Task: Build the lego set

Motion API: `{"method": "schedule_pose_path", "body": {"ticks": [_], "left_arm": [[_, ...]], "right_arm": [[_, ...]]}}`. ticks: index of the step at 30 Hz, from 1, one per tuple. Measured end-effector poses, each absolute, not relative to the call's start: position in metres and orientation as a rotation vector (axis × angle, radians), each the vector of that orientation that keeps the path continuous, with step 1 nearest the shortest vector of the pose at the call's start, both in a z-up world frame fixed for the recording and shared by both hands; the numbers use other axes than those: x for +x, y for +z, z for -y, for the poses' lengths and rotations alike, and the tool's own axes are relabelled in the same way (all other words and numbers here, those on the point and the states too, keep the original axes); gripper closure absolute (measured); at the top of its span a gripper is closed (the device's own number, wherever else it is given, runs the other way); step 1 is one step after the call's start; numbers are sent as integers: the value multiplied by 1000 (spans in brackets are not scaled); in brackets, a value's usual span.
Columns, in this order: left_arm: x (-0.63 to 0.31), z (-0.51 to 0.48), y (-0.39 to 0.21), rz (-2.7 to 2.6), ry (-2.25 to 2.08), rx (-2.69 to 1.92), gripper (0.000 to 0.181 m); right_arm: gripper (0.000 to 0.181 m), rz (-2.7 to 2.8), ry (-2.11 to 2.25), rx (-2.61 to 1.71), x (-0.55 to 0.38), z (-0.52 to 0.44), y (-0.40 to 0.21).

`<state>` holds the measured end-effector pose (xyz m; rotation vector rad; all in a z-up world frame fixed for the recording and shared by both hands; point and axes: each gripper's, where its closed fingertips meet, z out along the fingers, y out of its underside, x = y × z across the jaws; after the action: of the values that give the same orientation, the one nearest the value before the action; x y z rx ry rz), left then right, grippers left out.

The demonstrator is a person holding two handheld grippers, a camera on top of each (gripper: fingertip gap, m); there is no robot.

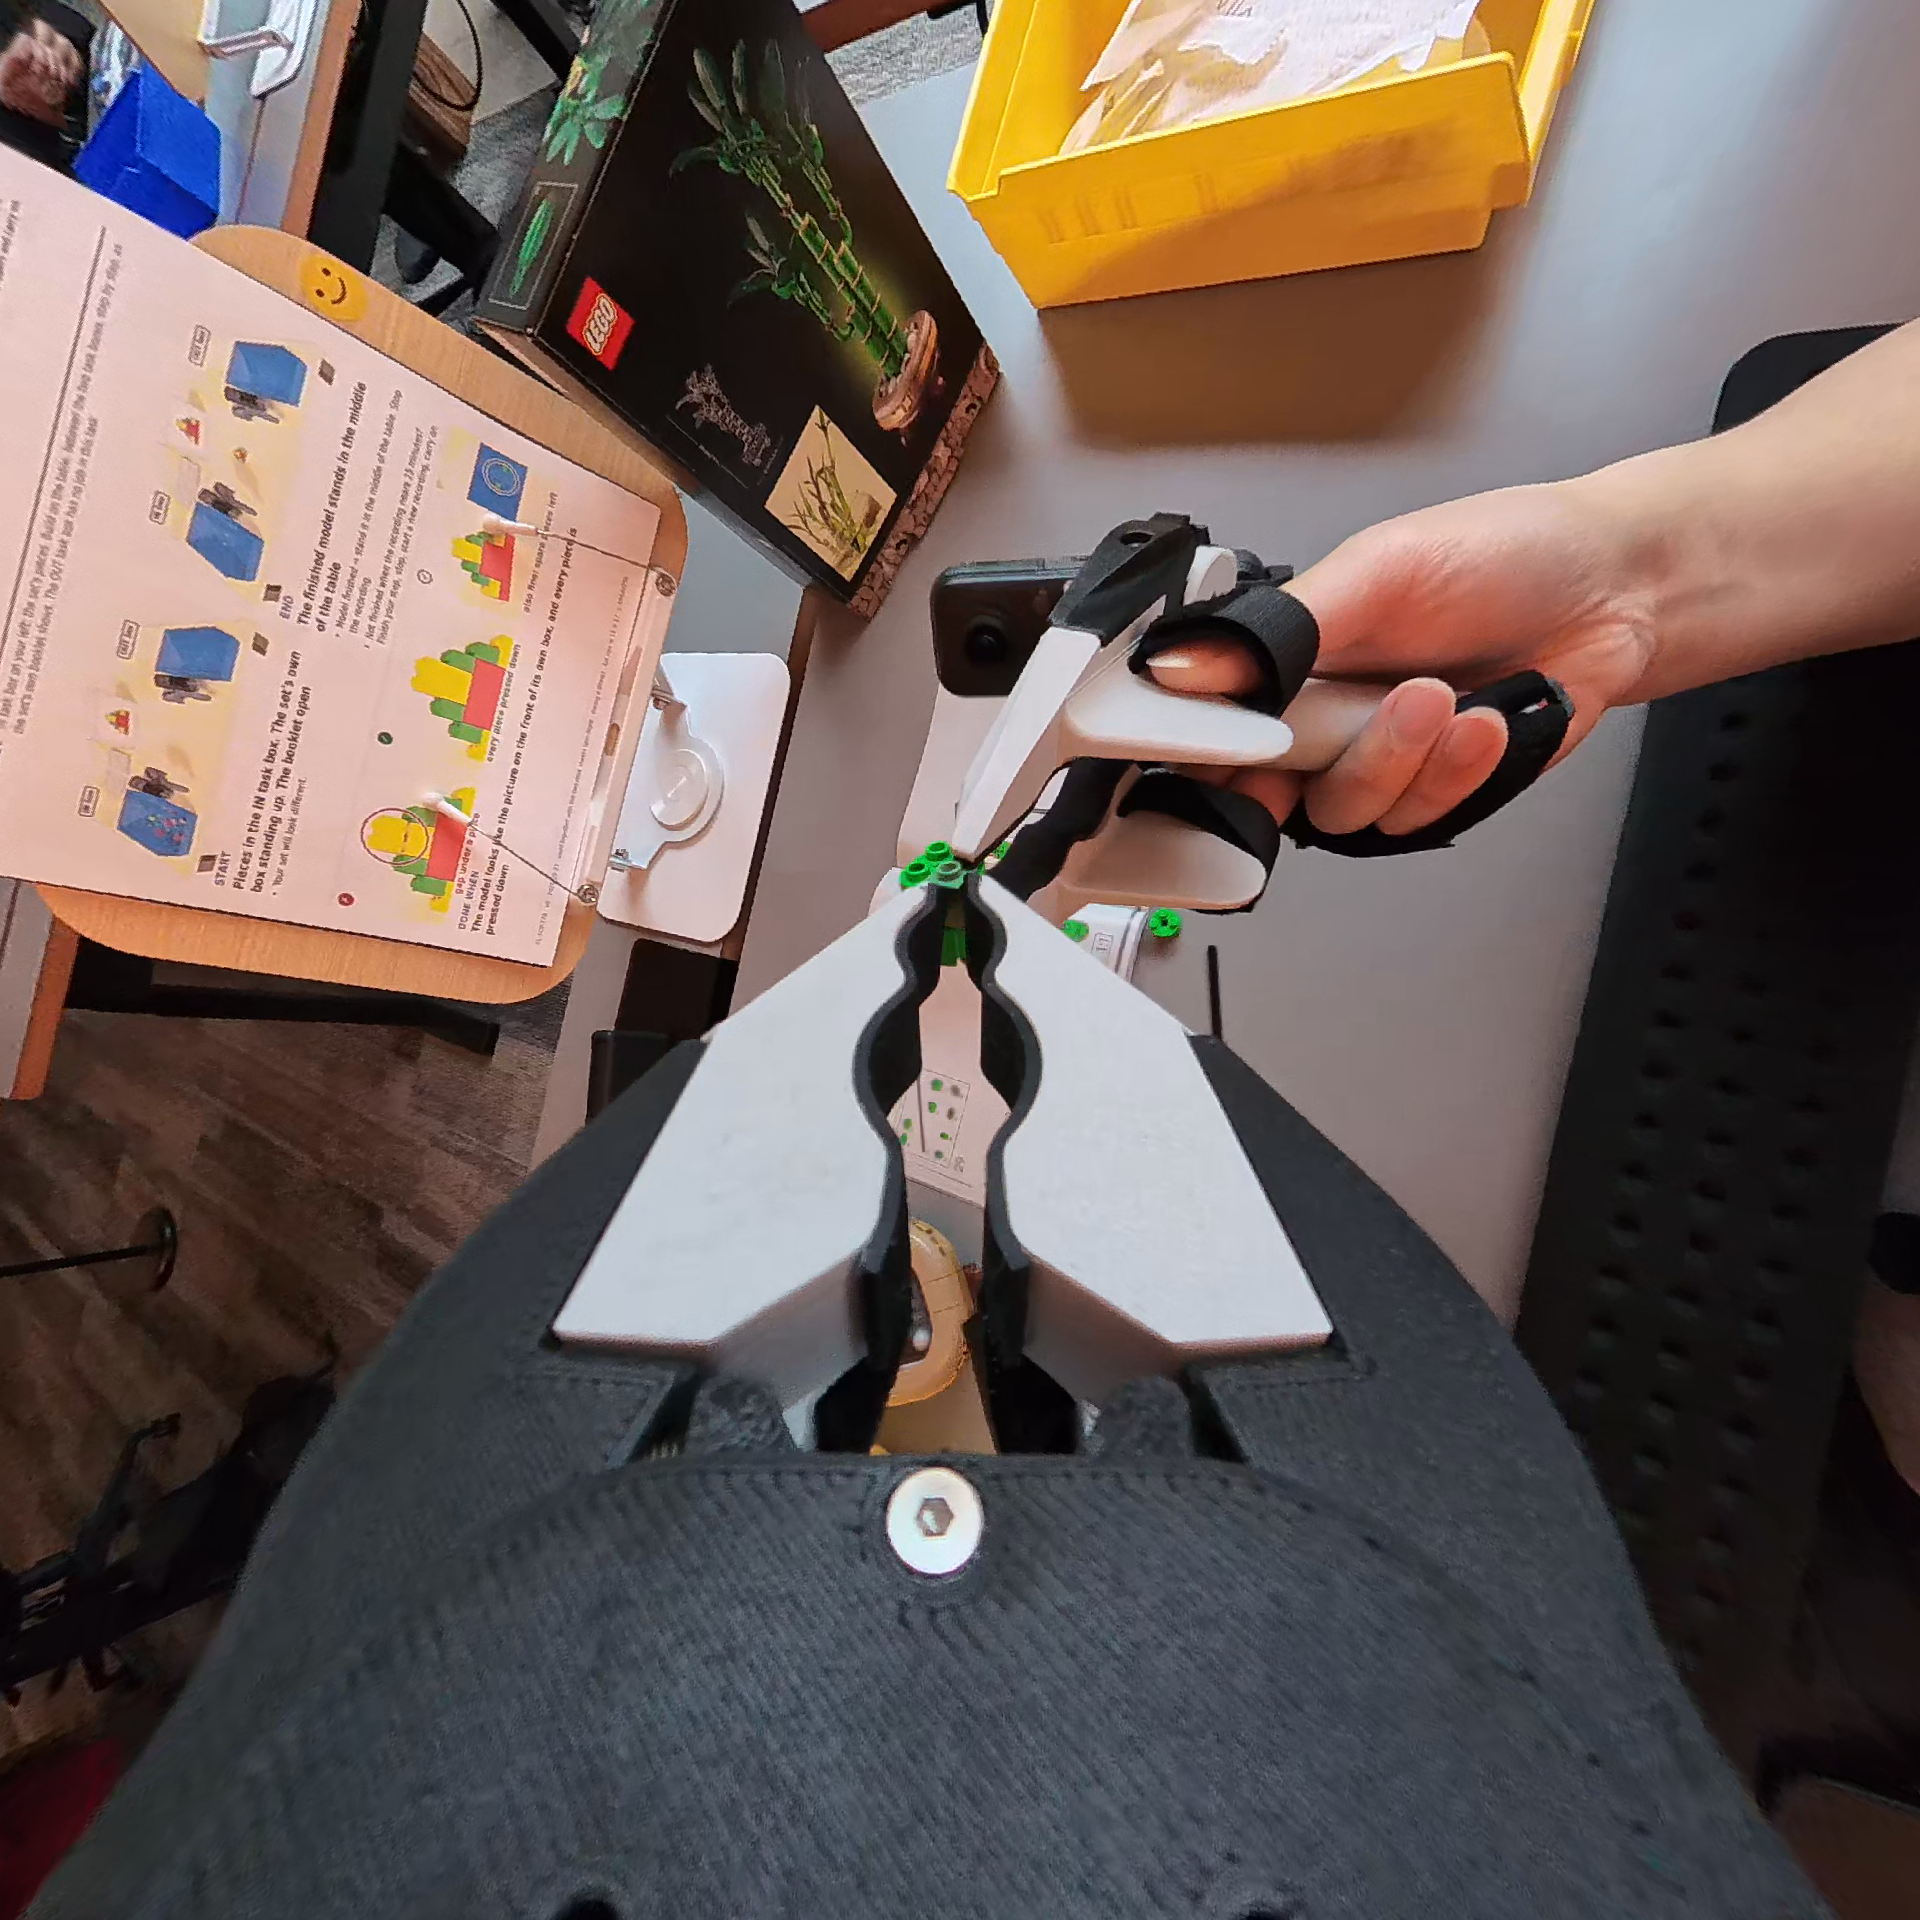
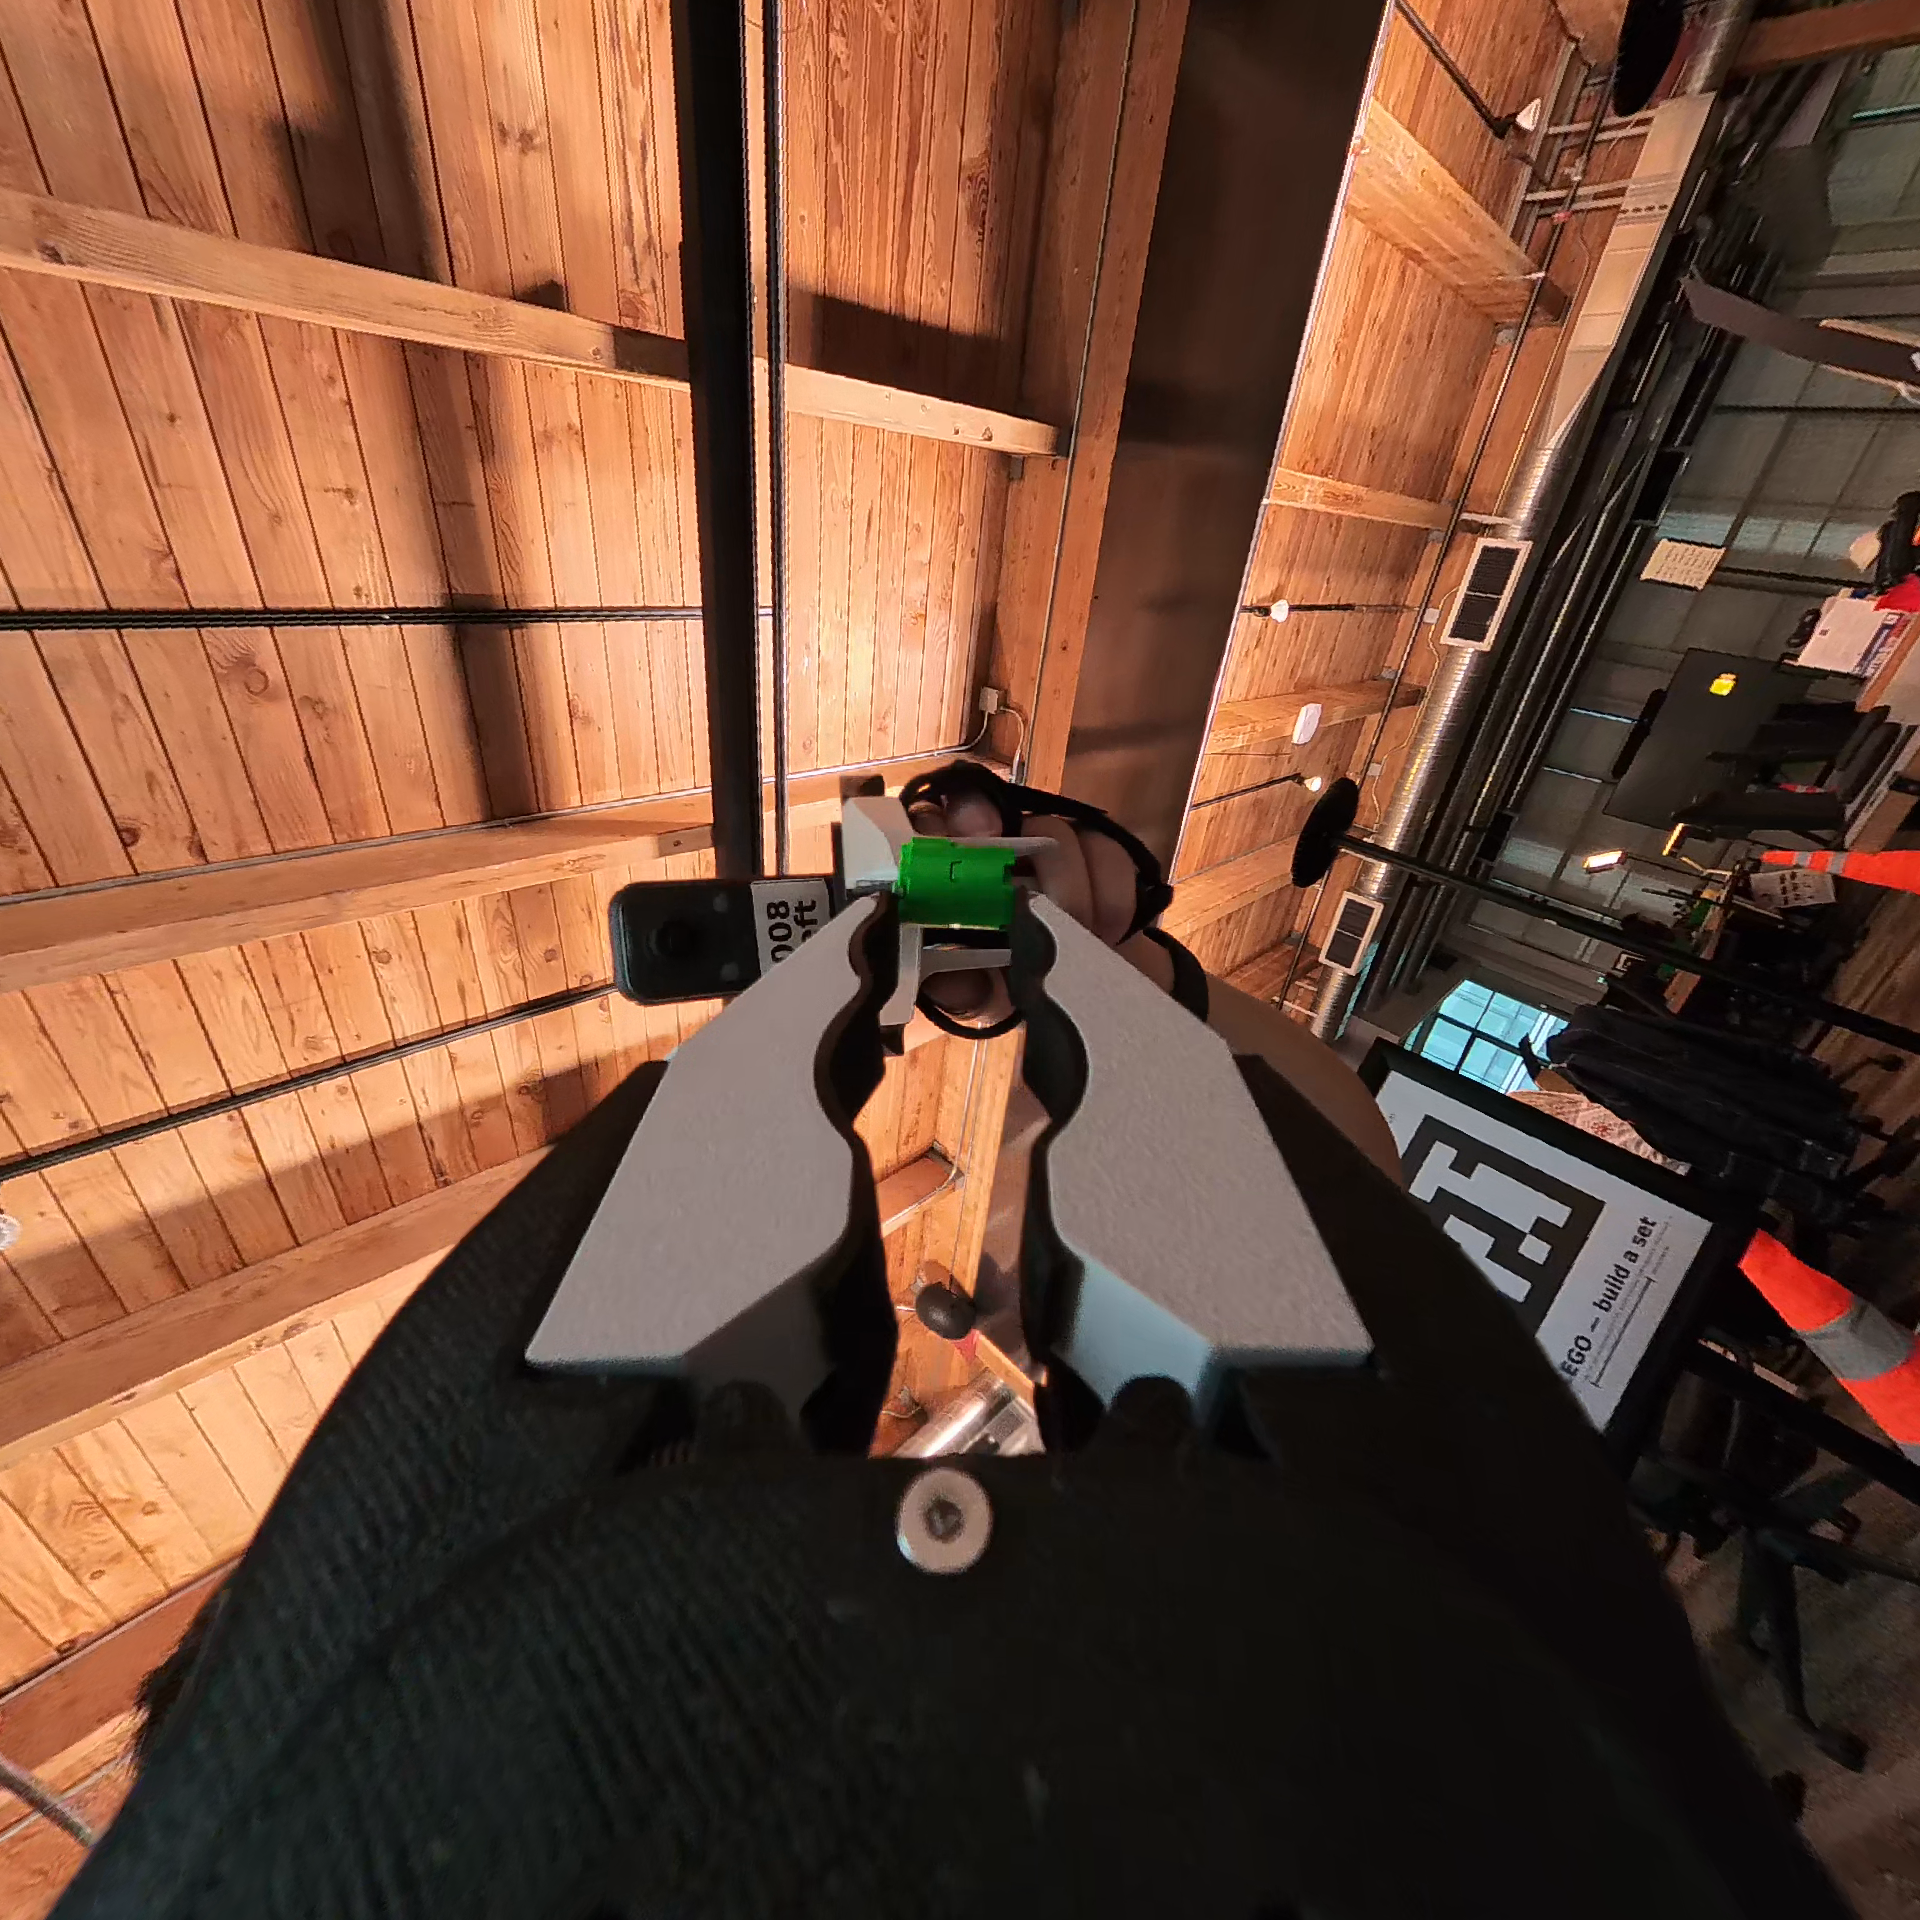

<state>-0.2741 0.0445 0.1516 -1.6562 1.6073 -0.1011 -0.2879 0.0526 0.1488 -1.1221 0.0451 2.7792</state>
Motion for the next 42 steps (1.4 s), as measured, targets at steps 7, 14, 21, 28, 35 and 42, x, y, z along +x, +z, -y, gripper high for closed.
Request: {"method": "schedule_pose_path", "body": {"ticks": [7,14,21,28,35,42], "left_arm": [[-276,-45,149,-1643,-12,-1623,181],[-278,-47,144,-1677,121,-1593,181],[-280,-47,141,-1686,157,-1593,181],[-281,-47,139,-1687,171,-1583,181],[-283,-51,134,-1707,279,-1525,181],[-284,-52,131,-1715,306,-1505,181]], "right_arm": [[162,-42,2755,-1143,-289,-53,147],[162,-52,2741,-1160,-291,-55,142],[162,-28,2698,-1187,-291,-56,140],[163,-50,2720,-1190,-292,-56,138],[162,-111,2770,-1191,-294,-59,133],[163,-146,2798,-1190,-294,-60,131]]}}
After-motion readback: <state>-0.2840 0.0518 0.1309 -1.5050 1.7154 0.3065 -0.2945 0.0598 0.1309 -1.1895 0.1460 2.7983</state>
